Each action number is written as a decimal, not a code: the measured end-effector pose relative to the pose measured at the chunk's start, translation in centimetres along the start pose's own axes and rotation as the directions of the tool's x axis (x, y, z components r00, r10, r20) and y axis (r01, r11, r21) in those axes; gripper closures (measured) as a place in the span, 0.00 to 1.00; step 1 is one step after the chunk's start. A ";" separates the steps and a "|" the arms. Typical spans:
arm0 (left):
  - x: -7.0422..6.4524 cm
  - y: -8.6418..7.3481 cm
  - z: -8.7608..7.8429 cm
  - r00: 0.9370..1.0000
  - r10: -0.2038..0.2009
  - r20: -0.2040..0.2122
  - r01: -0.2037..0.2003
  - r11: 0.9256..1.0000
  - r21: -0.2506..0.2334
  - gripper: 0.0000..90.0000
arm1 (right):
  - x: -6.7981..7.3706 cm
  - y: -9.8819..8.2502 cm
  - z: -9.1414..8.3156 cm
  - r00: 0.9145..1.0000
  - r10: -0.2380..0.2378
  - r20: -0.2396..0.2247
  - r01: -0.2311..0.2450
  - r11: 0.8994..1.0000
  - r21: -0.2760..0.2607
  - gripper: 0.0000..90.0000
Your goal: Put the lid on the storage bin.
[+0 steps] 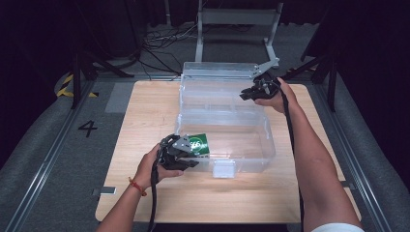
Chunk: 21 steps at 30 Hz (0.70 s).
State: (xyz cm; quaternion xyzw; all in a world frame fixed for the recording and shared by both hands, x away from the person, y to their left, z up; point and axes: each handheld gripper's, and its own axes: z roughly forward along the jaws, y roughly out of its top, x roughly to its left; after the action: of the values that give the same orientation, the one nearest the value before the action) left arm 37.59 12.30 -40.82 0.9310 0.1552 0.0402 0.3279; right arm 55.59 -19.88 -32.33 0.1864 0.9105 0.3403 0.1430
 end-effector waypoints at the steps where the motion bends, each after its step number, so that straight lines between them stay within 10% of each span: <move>1: 0.0 0.0 0.0 1.000 -0.008 0.000 0.008 1.000 -0.005 0.84 | 0.0 0.1 0.0 1.000 -0.006 -0.003 0.006 1.000 0.007 0.89; 21: -0.6 -0.1 0.1 0.999 -0.043 0.003 0.044 0.999 -0.027 0.82 | 1.1 0.4 -1.9 0.993 -0.088 -0.077 0.088 0.996 -0.002 0.98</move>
State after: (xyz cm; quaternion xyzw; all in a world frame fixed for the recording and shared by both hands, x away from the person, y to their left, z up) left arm 36.98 12.10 -40.89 0.9229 0.1744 0.0338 0.3415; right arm 54.02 -20.17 -30.80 0.1328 0.9230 0.3398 0.1224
